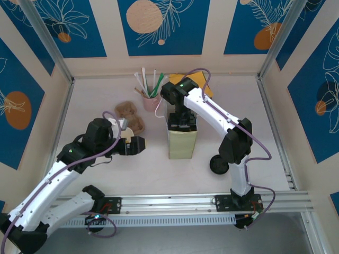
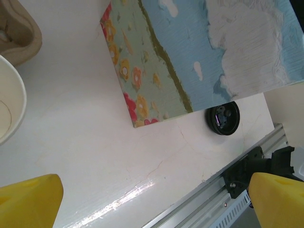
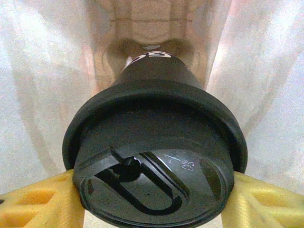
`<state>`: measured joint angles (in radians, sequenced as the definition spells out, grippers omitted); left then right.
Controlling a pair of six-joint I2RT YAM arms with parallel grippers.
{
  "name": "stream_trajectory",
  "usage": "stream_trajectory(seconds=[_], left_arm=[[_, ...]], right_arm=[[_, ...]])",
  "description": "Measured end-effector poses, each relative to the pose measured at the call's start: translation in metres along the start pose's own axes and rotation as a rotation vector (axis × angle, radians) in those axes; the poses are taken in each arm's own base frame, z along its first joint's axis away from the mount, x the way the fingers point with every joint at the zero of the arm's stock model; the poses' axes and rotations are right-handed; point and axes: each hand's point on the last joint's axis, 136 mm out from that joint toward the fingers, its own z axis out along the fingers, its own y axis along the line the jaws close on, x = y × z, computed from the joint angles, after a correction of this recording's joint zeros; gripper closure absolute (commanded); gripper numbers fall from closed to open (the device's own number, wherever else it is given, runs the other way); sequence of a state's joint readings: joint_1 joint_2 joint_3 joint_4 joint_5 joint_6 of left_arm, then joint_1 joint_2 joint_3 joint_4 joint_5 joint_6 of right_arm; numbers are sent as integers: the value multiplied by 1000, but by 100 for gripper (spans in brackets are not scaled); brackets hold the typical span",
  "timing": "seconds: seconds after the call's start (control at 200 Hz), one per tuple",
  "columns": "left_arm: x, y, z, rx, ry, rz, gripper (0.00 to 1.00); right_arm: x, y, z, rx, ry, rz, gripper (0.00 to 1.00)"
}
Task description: Pack the takeout coffee
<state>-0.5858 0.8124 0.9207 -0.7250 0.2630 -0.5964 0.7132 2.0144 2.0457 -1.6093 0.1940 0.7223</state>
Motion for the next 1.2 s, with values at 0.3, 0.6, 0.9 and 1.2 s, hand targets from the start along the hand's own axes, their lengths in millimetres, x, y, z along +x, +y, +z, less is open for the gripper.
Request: stream_trajectory(seconds=[0.3,0.6,0.9,1.2], left_arm=[[-1,0,-2,-4,-13,3,0],[-1,1,-2,-4,-12,3,0],[-1,1,-1,-6,-10,2,0],[-1,1,-1,-6,-10,2,0]], right_arm=[[0,0,0,0,0,0,35],[-1,-1,0,3,-3,-3,35],[-3,-1,-4,-2,-15,-3,35],[-3,-1,-4,-2,-15,-7,35]])
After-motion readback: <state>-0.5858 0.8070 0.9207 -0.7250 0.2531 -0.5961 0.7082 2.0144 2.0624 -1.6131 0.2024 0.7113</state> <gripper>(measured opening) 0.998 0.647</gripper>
